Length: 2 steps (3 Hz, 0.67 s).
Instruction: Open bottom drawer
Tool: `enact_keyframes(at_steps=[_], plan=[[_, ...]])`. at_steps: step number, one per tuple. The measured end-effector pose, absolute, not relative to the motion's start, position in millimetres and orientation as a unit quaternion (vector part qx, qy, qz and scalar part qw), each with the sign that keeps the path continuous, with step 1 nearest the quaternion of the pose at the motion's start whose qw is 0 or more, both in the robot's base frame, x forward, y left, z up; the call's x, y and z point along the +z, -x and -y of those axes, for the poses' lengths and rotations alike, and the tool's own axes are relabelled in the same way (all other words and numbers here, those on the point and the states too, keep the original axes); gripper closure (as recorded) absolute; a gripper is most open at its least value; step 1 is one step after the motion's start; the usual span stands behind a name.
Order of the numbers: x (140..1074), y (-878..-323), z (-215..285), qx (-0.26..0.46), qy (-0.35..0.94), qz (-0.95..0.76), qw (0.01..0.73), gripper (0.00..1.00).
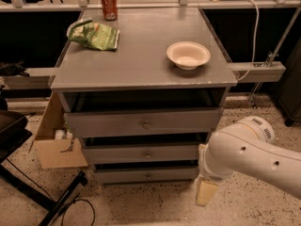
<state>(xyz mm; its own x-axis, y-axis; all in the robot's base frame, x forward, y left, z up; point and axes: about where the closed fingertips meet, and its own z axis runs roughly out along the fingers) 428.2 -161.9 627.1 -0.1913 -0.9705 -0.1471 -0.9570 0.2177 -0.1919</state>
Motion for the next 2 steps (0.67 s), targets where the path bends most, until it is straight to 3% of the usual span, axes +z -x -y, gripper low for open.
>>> enact_keyframes(at_steps=[2], plan=[[637.4, -433.2, 157.7, -0.049, 0.624, -0.769, 0.13, 0.0]])
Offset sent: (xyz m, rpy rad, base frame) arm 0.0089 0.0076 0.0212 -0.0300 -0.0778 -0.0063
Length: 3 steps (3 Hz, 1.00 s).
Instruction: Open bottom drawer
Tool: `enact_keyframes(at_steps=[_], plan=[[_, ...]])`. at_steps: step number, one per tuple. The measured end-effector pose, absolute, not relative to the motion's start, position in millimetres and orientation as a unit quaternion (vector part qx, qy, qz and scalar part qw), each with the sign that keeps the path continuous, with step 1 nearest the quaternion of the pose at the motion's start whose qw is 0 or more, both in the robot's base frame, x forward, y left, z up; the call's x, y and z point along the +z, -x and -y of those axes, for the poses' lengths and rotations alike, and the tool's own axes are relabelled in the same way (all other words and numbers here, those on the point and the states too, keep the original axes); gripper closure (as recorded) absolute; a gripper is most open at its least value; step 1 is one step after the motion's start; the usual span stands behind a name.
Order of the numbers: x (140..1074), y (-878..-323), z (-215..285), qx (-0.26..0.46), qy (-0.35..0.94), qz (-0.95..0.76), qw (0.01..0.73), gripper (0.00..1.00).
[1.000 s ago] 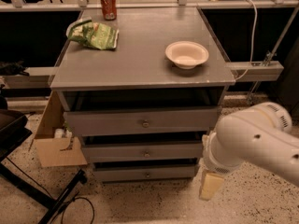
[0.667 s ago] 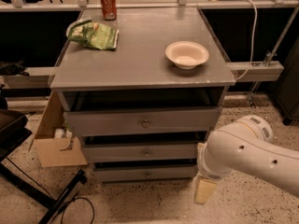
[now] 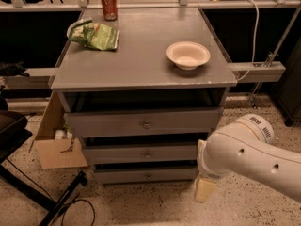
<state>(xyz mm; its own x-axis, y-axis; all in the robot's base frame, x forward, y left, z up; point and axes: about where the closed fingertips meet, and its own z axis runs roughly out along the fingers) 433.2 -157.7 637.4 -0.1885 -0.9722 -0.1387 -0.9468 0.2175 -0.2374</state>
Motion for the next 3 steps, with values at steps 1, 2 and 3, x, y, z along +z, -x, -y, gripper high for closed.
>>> enact_keyframes(at_steps=[1, 2, 3], plan=[[591, -442, 130, -0.034, 0.641, -0.754, 0.137, 0.0], [490, -449, 105, 0.009, 0.669, -0.727, 0.155, 0.0], [435, -455, 100, 0.035, 0.681, -0.714, 0.162, 0.0]])
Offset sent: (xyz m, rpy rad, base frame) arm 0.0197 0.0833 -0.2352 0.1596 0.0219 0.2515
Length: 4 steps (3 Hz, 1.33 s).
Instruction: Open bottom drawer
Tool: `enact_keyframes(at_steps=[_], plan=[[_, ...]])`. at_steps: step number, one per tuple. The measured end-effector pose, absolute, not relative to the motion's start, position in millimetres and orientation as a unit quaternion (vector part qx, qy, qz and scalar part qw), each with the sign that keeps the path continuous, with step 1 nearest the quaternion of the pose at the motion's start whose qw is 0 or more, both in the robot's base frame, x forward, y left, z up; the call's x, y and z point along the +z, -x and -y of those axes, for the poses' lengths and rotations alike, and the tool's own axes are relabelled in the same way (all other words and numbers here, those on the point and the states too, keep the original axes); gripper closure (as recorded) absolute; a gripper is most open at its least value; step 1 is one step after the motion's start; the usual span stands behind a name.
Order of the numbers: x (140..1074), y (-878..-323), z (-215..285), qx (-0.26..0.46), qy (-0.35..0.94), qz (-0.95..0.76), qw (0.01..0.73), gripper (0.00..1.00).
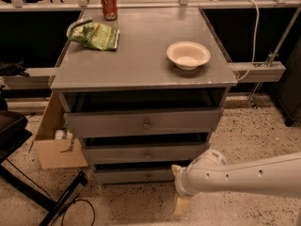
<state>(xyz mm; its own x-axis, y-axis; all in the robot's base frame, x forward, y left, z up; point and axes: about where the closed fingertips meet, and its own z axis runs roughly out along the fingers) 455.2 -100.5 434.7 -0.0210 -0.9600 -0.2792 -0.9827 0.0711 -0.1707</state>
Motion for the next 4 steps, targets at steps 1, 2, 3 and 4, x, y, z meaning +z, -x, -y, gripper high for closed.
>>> enact_keyframes(at_steps=[1, 2, 3, 4], plan=[[387, -463, 114, 0.06, 0.671, -0.721, 0.161, 0.0], [348, -479, 128, 0.076, 0.664, -0.731, 0.139, 0.0], [346, -484, 127, 0.076, 0.664, -0.731, 0.142, 0.0], [333, -492, 120, 0.069, 0.675, -0.721, 0.139, 0.0]])
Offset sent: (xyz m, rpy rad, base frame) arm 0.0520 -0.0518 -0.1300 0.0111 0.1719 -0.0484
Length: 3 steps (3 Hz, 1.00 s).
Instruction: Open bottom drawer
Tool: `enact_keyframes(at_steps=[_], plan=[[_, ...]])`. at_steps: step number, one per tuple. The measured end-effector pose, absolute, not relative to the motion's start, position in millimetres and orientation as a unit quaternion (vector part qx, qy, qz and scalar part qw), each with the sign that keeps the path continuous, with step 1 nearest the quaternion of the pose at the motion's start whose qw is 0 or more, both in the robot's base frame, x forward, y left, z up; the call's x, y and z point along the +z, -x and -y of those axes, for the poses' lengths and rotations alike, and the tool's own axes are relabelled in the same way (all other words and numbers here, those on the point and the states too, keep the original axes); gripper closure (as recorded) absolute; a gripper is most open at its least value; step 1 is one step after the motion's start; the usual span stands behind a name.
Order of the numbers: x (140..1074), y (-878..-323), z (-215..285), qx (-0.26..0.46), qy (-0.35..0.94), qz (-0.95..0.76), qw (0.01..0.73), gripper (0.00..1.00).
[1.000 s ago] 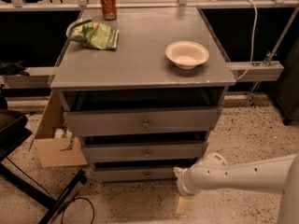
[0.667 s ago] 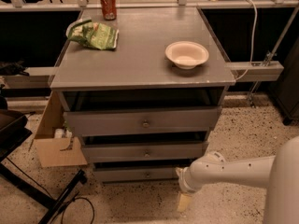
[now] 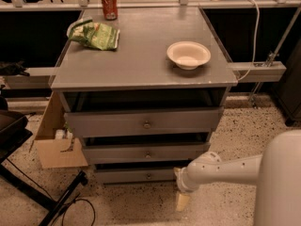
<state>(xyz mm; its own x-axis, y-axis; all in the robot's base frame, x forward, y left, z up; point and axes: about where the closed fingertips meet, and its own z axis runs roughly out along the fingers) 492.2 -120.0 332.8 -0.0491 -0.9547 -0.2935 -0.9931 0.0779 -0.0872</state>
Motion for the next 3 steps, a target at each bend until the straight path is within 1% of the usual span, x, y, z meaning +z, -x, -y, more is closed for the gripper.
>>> enact_keyframes(at_steps=[1, 3], plan=[[289, -509, 118, 0.057, 0.681, -0.722, 0.111, 0.0], [207, -540, 143, 0.036, 0.657, -0.75, 0.071, 0.0]])
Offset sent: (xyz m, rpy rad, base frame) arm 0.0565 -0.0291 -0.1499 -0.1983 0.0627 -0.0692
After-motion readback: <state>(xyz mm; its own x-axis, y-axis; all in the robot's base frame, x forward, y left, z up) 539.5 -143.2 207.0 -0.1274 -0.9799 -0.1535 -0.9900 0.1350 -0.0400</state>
